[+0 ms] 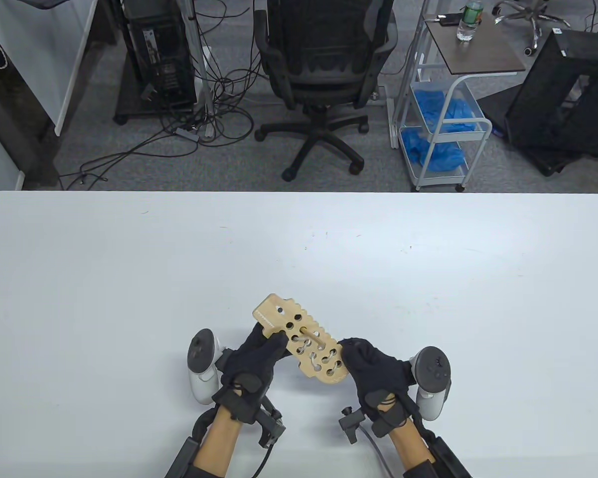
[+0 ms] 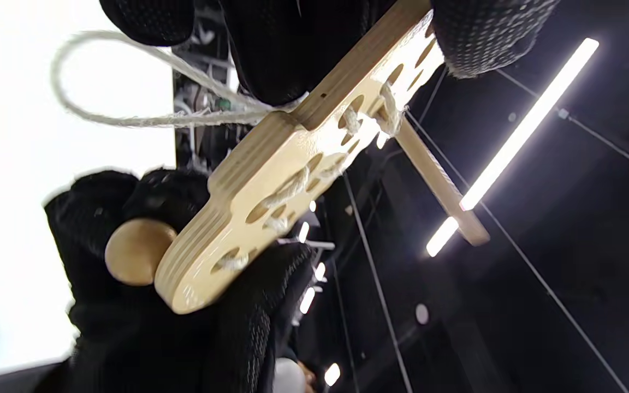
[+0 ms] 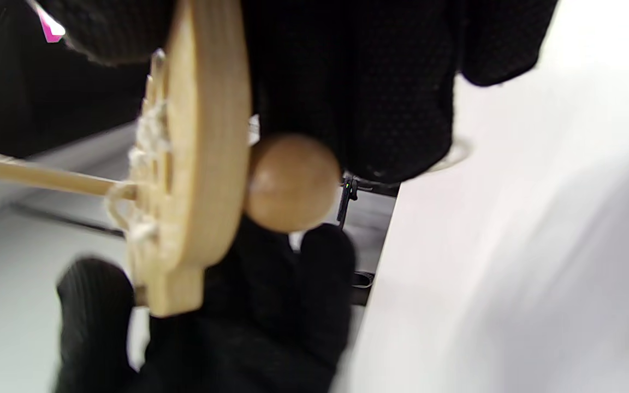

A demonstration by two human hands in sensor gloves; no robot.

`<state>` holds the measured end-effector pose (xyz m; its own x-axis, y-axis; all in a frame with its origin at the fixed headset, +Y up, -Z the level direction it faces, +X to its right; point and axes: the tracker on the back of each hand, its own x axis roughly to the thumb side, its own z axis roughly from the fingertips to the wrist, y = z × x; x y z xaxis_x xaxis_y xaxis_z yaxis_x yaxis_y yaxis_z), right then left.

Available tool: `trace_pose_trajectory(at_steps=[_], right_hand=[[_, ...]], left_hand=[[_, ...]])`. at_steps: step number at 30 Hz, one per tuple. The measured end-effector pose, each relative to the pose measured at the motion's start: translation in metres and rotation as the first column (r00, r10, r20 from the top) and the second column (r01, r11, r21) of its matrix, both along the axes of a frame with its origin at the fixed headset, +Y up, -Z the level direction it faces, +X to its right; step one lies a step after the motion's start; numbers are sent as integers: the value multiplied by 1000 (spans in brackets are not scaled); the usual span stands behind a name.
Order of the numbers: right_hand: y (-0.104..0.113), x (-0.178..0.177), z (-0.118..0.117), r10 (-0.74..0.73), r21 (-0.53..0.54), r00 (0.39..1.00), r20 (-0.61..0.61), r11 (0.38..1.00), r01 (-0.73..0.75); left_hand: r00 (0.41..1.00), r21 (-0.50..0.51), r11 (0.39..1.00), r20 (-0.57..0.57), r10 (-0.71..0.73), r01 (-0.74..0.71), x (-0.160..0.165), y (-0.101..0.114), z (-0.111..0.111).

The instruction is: Remove rope from all holes on crocodile lacing toy

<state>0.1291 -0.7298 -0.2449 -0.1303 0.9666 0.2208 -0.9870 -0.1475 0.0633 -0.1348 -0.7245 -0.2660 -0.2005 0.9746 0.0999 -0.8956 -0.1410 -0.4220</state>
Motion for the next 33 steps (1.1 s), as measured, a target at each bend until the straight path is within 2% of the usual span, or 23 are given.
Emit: trace_pose_trajectory(at_steps=[2,5,7,8,11,16,19,25,29,33], right_hand=[[1,-2,1,8,18,1000,8,1000,-8],[-7,-5,-1,-184,-26,981,-53,983,183],[-9,-8,-2,-230,-47,966,-116,973,226],[-8,-10,-2,-196,-32,969,-153,981,193],[-4,-12,0,-81,16,984,-162,996,84],[0,-17,2,-55,47,976,-211,997,66],[5,-11,4,5,90,994,-111,996,5],[17,1,9,169,206,981,96,961,-185],[22,6,10,226,224,962,155,940,-257],[25,8,12,248,233,949,193,928,-289]], left_hand=[[1000,-20,1000,-18,21,-22,-2,-1,0],[993,-64,992,-37,109,-111,-2,-5,0],[992,-75,989,-30,127,-129,-1,-6,0],[990,-77,987,-22,138,-139,-1,-6,-1],[985,-91,981,-21,168,-170,-1,-7,-1],[981,-106,976,-5,193,-192,0,-8,-2],[988,-98,986,60,141,-135,-1,-3,-3],[998,-108,993,-28,-48,44,-6,-6,-1],[988,-109,983,-30,-153,149,-7,-6,-2],[942,-89,941,-52,-332,327,-7,-3,-1]])
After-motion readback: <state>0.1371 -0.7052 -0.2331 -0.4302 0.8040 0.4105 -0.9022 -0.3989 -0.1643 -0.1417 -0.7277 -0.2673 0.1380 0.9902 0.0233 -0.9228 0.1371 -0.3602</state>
